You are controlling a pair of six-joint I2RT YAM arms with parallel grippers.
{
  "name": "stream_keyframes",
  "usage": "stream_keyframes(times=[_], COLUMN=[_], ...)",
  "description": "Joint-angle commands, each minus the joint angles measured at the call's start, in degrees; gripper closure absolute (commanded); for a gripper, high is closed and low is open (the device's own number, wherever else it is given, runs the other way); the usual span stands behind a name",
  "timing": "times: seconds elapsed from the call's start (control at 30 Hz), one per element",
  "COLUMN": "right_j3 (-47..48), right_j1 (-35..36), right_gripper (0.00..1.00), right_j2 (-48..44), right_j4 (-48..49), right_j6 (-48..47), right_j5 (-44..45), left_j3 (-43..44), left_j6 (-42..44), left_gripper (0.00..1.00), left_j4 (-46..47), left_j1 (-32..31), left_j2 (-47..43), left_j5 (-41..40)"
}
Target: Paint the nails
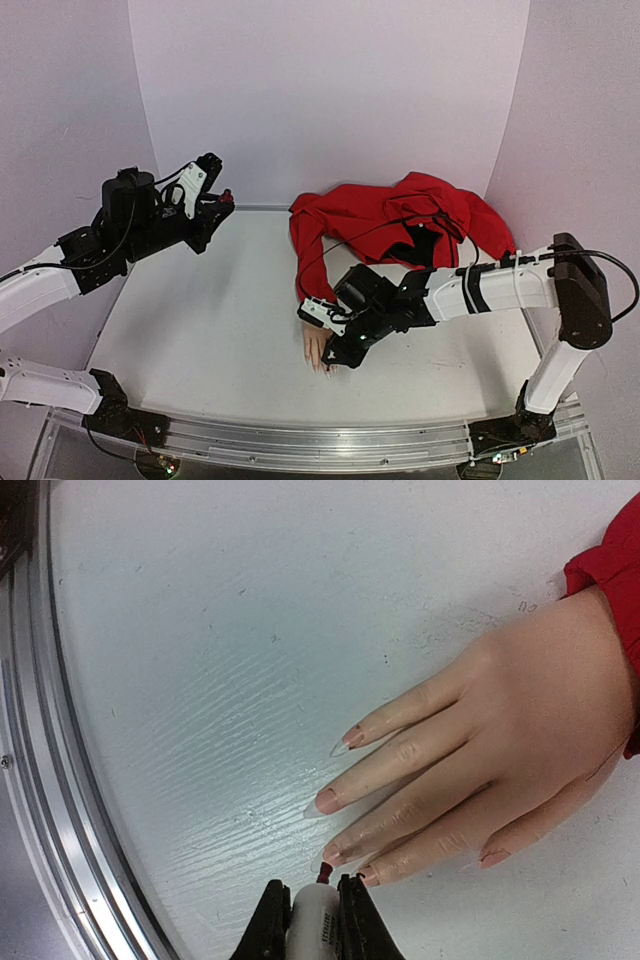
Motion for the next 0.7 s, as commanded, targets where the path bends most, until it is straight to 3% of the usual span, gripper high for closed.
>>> stream_keyframes(times=[0.0,0.67], right_j3=[-0.13,-0.04], right_j1=[0.51,0.60], right_gripper=[1.00,1.00], right_j2=[0.60,1.01], right_j4=[-0.63,-0.58], right_j6=[0.20,0.39], right_j5=[0.81,1.45], left_j3=[0.19,0.19], left_j6=[0.12,0.04], left_gripper=[1.00,1.00], left_j4=[4.17,4.14], left_j1=[0.31,0.31], left_j2=[-1.69,-2.13], left_j5=[-0.04,0.22])
